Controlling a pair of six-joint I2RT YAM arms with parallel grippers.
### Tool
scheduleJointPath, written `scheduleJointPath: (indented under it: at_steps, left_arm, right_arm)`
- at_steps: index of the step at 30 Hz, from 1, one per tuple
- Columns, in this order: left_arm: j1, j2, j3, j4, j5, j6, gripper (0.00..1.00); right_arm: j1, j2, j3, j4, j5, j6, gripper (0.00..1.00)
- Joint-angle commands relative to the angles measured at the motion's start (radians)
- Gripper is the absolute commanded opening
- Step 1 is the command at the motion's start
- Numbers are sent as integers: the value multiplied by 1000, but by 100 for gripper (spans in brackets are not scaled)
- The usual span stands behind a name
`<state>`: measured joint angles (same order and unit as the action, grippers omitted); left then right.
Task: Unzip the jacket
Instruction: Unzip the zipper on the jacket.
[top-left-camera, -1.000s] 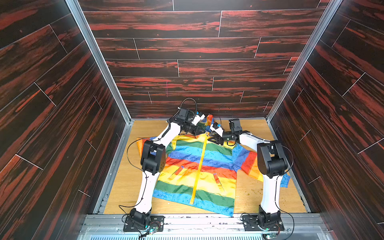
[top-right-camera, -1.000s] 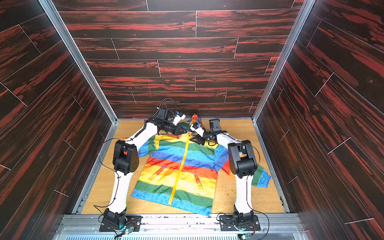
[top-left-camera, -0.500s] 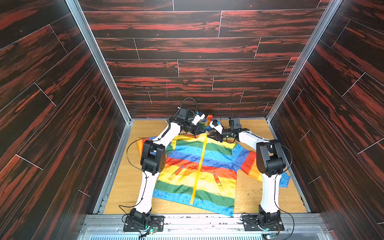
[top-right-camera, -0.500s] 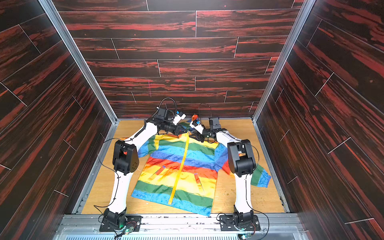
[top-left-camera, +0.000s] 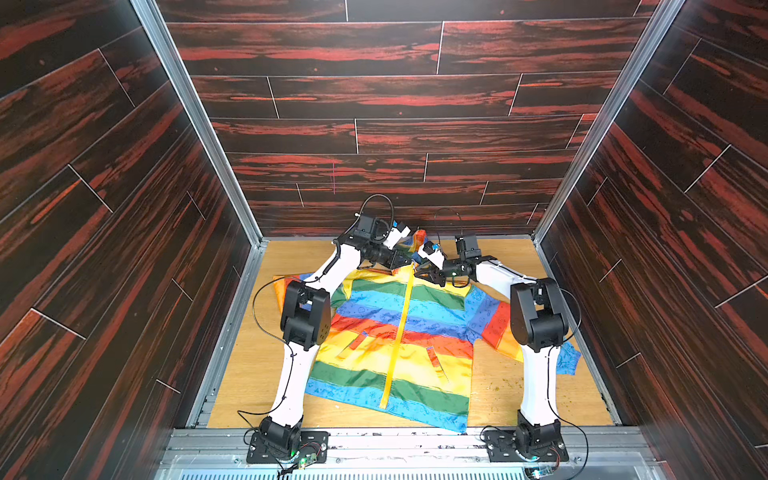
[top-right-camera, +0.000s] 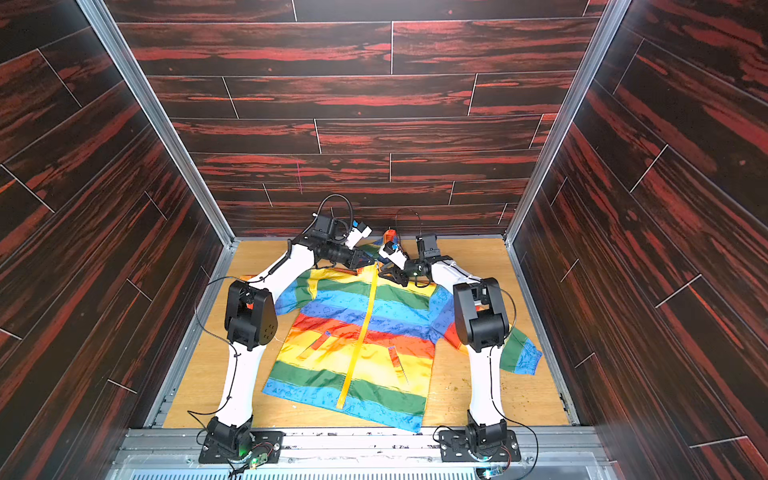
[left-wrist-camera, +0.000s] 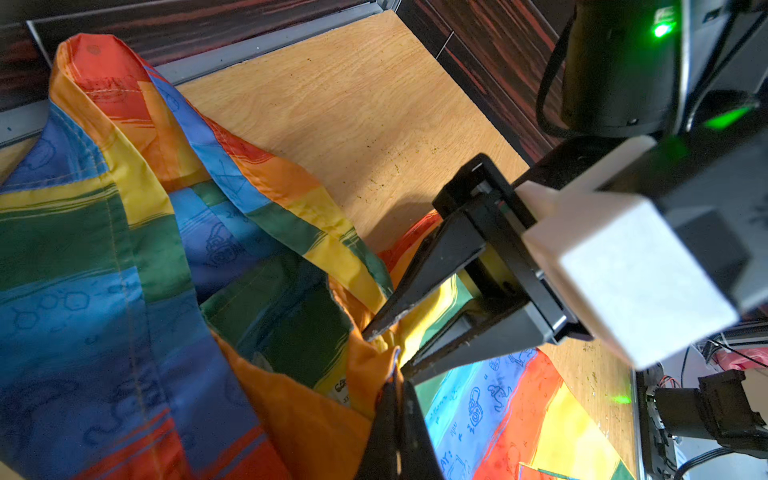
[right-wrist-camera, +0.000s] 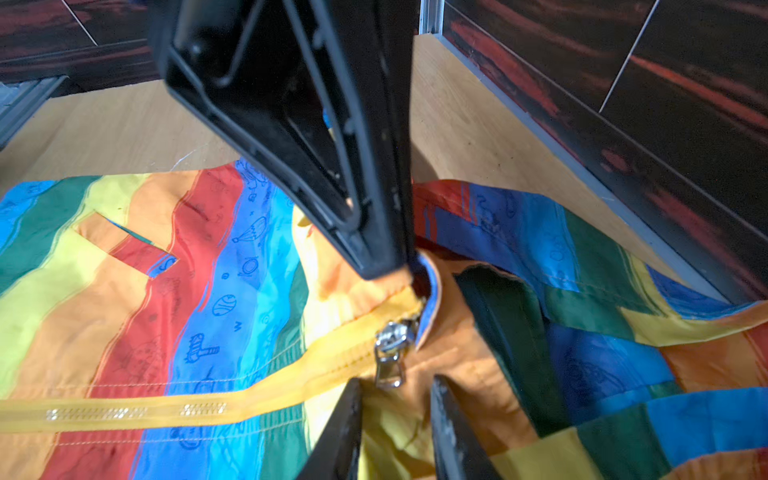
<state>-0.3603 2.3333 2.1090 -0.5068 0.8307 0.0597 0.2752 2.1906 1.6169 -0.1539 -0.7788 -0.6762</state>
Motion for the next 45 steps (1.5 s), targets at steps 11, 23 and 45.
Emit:
scheduleJointPath:
  at_steps: [11,23,45]
  left_arm:
    - [-2,-81,-8,14,27,3,0]
    - [-2,-83,-9,18,28,2,0]
    - [-2,-84,-38,75,-34,-20,0]
  right_arm:
    - [13,48,33,19,-14,26,32]
    - [21,81,91,-43,-35,12,31]
    - [24,28,41,-57,30,27,0]
